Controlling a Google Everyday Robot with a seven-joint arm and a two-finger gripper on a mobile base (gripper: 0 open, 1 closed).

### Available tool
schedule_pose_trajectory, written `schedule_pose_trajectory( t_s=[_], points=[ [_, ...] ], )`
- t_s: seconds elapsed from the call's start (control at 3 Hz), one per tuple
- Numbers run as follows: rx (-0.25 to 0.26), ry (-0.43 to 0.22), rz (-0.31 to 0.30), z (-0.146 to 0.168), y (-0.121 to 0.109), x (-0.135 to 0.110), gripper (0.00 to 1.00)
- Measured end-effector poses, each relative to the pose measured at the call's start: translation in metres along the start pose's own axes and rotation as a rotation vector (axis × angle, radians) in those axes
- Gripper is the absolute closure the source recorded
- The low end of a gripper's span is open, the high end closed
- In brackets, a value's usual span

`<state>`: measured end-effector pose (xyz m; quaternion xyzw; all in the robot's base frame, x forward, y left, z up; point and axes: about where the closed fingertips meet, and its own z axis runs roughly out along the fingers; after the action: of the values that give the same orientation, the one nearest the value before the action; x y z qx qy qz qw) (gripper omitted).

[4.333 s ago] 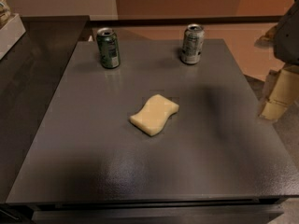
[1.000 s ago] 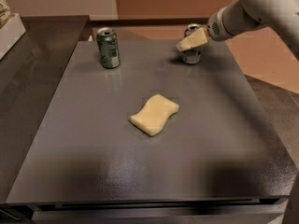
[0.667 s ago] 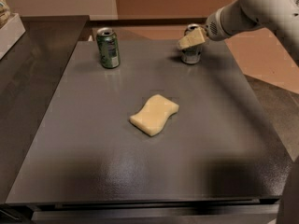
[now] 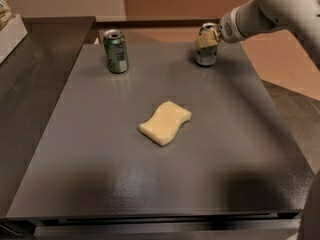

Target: Move 7up can near sponge

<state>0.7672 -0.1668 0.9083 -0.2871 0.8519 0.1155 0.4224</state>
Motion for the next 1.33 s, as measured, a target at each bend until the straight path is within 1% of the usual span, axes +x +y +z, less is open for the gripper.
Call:
schedule_pose_trajectory(
  t_s=[0.33, 0.67, 1.0, 1.33],
  points=[
    [-0.025, -0.024, -0.02, -0.012, 0.009, -0.006, 0.86],
    [-0.071, -0.053, -0.046, -0.031, 0.028, -0.01, 1.0],
    [-0.126, -0.063, -0.064, -0.053, 0.053, -0.007, 1.0],
    [-0.181, -0.046, -0.077, -0.072, 0.082, 0.003, 1.0]
  ],
)
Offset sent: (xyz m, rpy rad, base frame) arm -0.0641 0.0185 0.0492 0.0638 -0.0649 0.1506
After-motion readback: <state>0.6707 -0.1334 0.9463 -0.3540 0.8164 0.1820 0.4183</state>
